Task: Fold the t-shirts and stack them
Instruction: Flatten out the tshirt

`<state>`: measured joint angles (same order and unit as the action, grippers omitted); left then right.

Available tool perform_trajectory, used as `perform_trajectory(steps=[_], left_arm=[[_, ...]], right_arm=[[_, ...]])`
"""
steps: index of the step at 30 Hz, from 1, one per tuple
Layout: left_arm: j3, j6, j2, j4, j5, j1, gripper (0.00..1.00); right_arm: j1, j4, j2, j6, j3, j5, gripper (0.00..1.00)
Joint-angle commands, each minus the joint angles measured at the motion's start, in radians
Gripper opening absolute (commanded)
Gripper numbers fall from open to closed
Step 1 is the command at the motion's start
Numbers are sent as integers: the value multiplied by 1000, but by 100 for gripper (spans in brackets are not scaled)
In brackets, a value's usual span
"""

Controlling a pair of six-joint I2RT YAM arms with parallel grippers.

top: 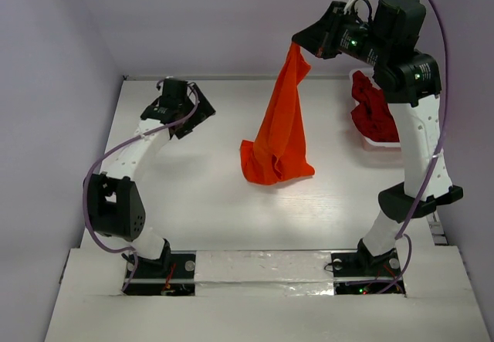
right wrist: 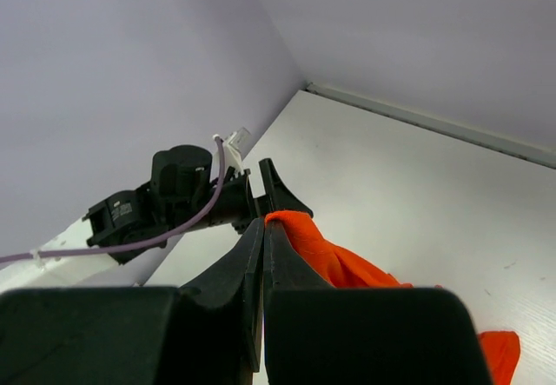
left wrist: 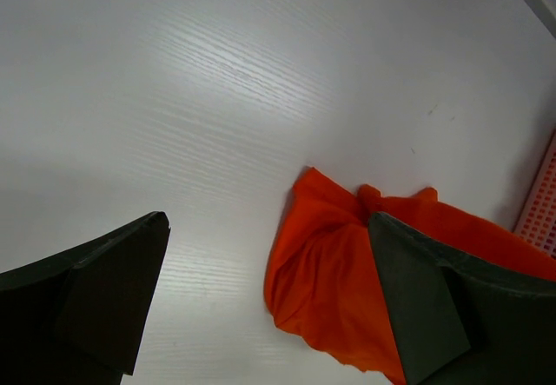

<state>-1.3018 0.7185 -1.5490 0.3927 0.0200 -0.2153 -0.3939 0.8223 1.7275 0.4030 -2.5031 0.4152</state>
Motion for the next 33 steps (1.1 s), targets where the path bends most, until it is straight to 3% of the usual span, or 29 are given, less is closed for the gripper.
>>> perform_trajectory(steps=[1, 5, 10, 14, 20, 33], left_arm=[[13, 15, 44, -17, 11, -76, 99], [64, 19, 66, -20, -11, -116, 99], [142, 22, 87, -40, -11, -136, 99], [174, 18, 72, -51, -43, -176, 99], [164, 1, -11, -45, -38, -231, 99], [121, -1, -94, -54, -49, -269, 99]], right_arm=[[-5, -11, -5, -6, 0, -59, 0], [-5, 30, 12, -6, -16, -162, 0], [4, 127, 44, 35, -22, -459, 0], [46, 59, -37, 79, 116, -515, 0], [46, 123, -51, 112, 84, -691, 0], [46, 95, -187, 246, 309, -912, 0]])
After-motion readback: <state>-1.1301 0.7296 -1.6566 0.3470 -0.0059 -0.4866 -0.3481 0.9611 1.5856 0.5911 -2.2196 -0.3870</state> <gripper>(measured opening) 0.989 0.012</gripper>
